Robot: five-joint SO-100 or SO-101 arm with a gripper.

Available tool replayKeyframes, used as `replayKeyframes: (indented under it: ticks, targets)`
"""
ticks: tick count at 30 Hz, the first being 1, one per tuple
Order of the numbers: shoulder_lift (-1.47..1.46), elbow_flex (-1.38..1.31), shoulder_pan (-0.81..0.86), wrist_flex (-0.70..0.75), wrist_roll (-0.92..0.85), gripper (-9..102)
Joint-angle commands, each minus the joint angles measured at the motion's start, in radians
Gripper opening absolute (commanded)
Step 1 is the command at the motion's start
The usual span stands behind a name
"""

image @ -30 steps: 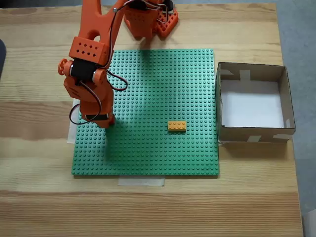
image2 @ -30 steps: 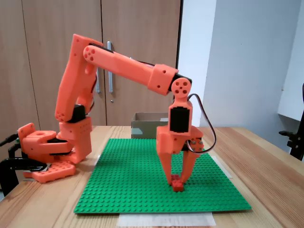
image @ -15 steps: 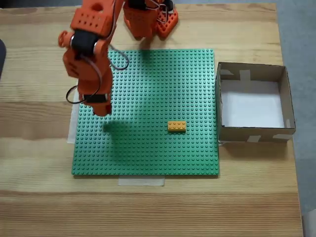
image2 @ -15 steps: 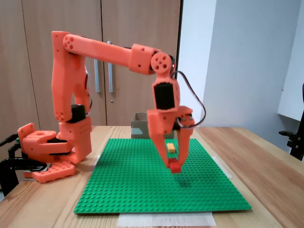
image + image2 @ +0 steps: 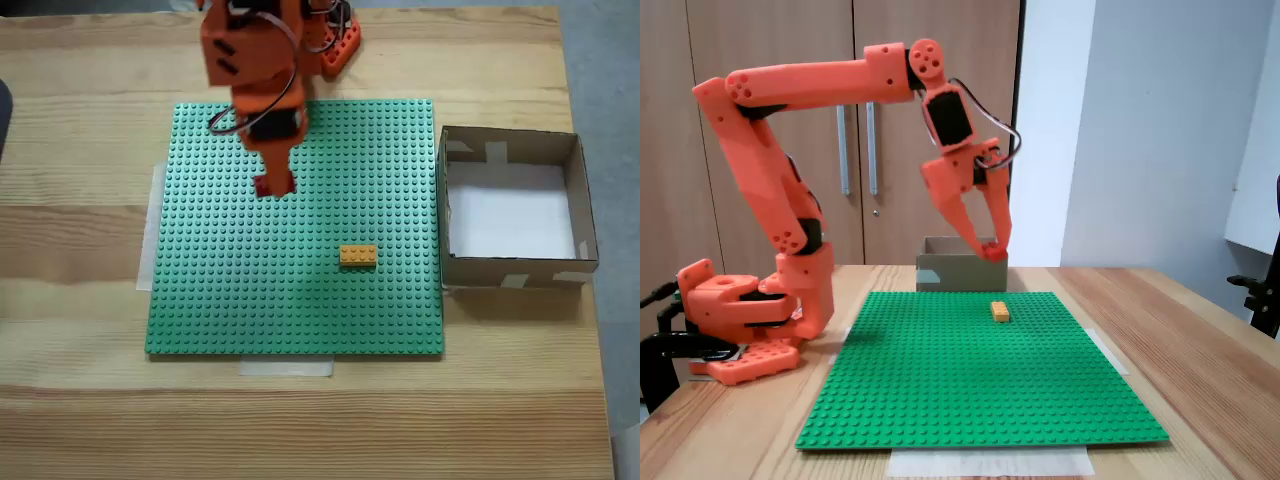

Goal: Pick the red lego block and put it in the box.

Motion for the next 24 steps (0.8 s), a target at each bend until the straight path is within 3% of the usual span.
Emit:
replayKeyframes:
  ticks: [1,11,18,24]
  targets:
    - [0.071,-0.021,-0.084,0.018,0.029,-1]
    - [0.124,-0.058,-0.298,0.061,0.137,-1]
    - [0.087,-0.066,-0.436,-0.032,0.204,-1]
    - [-0.023,-0.167,-0.502,-0.018,0.25,-1]
